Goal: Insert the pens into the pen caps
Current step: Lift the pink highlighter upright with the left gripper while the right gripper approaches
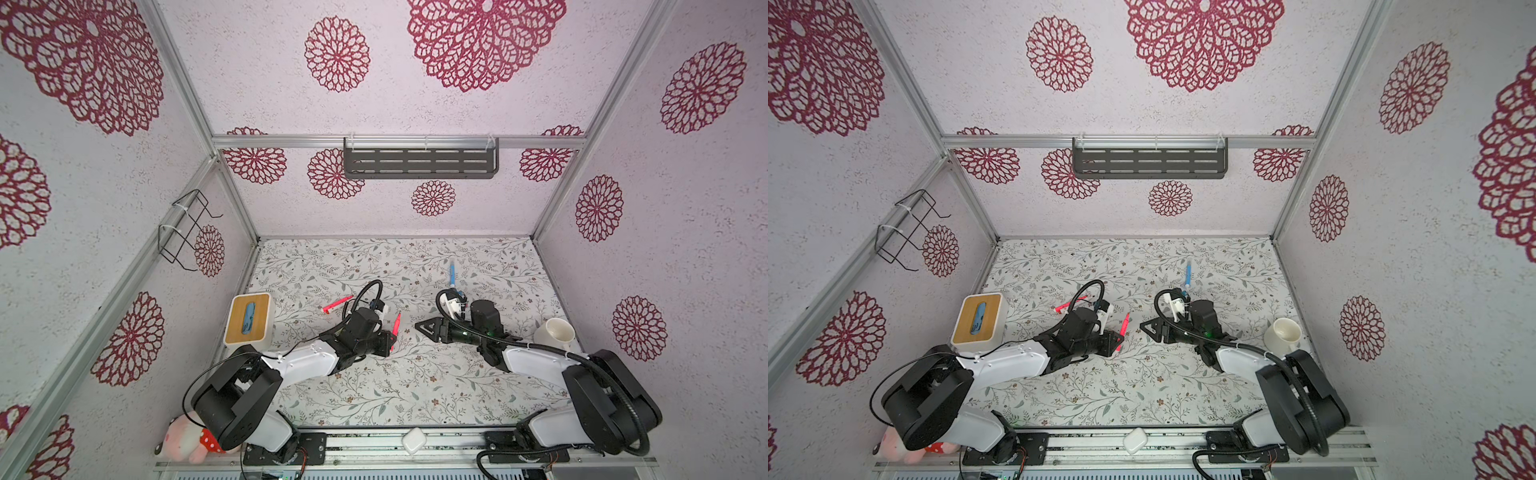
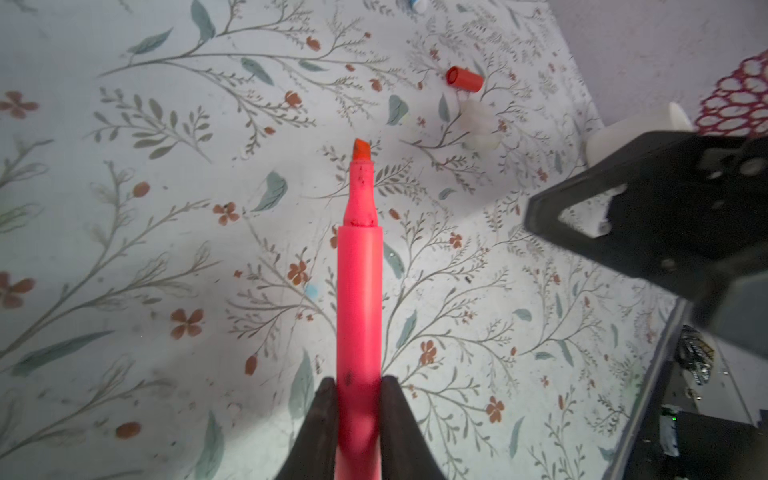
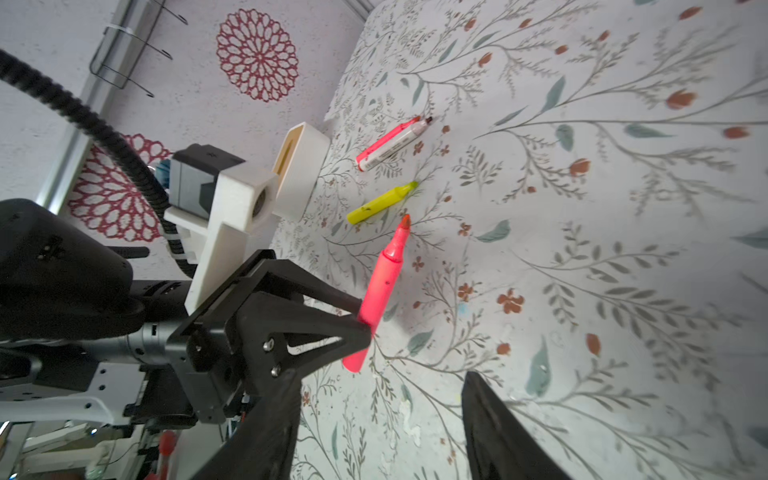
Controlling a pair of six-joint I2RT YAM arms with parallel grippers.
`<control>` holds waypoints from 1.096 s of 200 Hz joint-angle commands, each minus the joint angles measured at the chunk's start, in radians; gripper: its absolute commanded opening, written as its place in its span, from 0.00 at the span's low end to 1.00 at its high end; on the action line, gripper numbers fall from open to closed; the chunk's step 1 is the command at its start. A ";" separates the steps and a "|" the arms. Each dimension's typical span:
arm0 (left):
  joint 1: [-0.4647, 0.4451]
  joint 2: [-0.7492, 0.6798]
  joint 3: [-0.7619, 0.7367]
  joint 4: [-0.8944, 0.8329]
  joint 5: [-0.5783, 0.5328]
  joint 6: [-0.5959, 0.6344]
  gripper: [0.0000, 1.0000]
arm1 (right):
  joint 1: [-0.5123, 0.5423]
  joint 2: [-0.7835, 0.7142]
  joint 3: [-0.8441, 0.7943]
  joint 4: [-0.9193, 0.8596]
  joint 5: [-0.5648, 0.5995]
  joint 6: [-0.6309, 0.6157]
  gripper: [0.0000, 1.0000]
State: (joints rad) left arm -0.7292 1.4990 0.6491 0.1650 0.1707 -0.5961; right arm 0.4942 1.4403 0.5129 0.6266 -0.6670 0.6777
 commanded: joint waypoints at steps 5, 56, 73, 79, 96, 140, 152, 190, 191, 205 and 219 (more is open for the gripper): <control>-0.028 0.005 -0.012 0.123 0.030 -0.031 0.20 | 0.026 0.041 0.018 0.230 -0.046 0.103 0.62; -0.051 -0.019 -0.029 0.174 0.026 -0.039 0.20 | 0.035 0.082 0.042 0.226 -0.016 0.103 0.57; -0.056 -0.019 -0.029 0.183 0.029 -0.039 0.20 | 0.037 0.093 0.049 0.227 -0.015 0.103 0.55; -0.058 -0.019 -0.028 0.188 0.032 -0.039 0.20 | 0.037 0.095 0.051 0.228 -0.015 0.105 0.54; -0.061 -0.020 -0.026 0.191 0.034 -0.041 0.20 | 0.040 0.109 0.056 0.232 -0.014 0.109 0.51; -0.061 -0.023 -0.020 0.194 0.044 -0.039 0.20 | 0.044 0.142 0.062 0.289 -0.019 0.144 0.46; -0.062 -0.020 -0.019 0.197 0.049 -0.038 0.20 | 0.046 0.149 0.067 0.301 -0.023 0.153 0.41; -0.068 -0.005 -0.012 0.217 0.071 -0.041 0.20 | 0.050 0.163 0.070 0.322 -0.032 0.171 0.23; -0.068 -0.005 -0.011 0.218 0.071 -0.041 0.20 | 0.051 0.163 0.070 0.323 -0.032 0.172 0.23; -0.069 -0.004 -0.008 0.220 0.074 -0.039 0.20 | 0.051 0.163 0.067 0.329 -0.033 0.176 0.15; -0.069 -0.002 -0.005 0.220 0.076 -0.037 0.21 | 0.050 0.159 0.065 0.329 -0.032 0.175 0.09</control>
State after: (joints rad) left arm -0.7864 1.4982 0.6250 0.3481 0.2234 -0.6323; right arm 0.5381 1.6066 0.5518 0.8940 -0.6834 0.8505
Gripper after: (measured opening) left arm 0.208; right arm 0.152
